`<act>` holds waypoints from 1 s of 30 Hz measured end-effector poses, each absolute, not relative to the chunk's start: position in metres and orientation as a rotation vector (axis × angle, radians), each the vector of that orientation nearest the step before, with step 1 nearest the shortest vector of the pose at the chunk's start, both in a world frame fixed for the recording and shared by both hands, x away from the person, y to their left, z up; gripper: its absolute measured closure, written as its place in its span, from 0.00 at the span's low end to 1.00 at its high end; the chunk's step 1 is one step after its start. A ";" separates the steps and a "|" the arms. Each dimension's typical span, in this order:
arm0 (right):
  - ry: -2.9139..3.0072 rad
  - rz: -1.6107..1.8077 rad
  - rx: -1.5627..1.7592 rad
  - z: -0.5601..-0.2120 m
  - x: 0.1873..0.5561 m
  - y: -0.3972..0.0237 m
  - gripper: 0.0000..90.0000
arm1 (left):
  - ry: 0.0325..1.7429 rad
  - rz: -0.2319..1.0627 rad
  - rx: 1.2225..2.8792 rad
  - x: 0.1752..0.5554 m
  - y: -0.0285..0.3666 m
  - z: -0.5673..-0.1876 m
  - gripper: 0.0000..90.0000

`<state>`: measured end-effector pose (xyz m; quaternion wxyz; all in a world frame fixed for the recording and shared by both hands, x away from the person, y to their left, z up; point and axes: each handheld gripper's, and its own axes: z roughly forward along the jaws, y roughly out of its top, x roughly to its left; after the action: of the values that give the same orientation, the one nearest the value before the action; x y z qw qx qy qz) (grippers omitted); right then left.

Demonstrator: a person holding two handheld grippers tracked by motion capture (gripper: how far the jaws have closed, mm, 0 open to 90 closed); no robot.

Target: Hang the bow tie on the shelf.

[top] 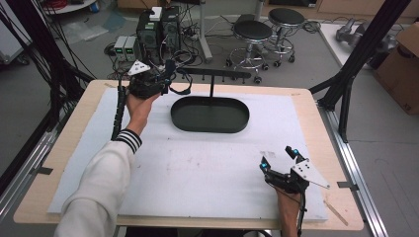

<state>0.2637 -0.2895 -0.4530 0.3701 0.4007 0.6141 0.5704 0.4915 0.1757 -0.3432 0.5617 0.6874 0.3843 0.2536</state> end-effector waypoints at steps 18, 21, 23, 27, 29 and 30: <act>1.563 1.483 1.030 -0.453 0.263 -0.291 0.07 | 0.914 0.495 1.677 0.490 0.163 -0.371 0.82; 1.566 1.488 1.036 -0.453 0.263 -0.291 0.07 | 0.905 0.510 1.687 0.488 0.161 -0.371 0.81; 1.568 1.488 1.031 -0.453 0.264 -0.291 0.07 | 0.905 0.524 1.688 0.486 0.159 -0.372 0.77; 1.565 1.485 1.033 -0.453 0.263 -0.291 0.07 | 0.931 0.571 1.741 0.481 0.157 -0.373 0.60; 1.562 1.485 1.033 -0.453 0.263 -0.291 0.07 | 0.926 0.571 1.736 0.480 0.158 -0.373 0.54; 1.562 1.486 1.033 -0.453 0.263 -0.291 0.07 | 0.908 0.553 1.728 0.480 0.159 -0.374 0.49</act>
<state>0.2630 -0.2913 -0.4533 0.3668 0.4021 0.6078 0.5782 0.4802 0.1595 -0.3735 0.5282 0.7232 0.3801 0.2313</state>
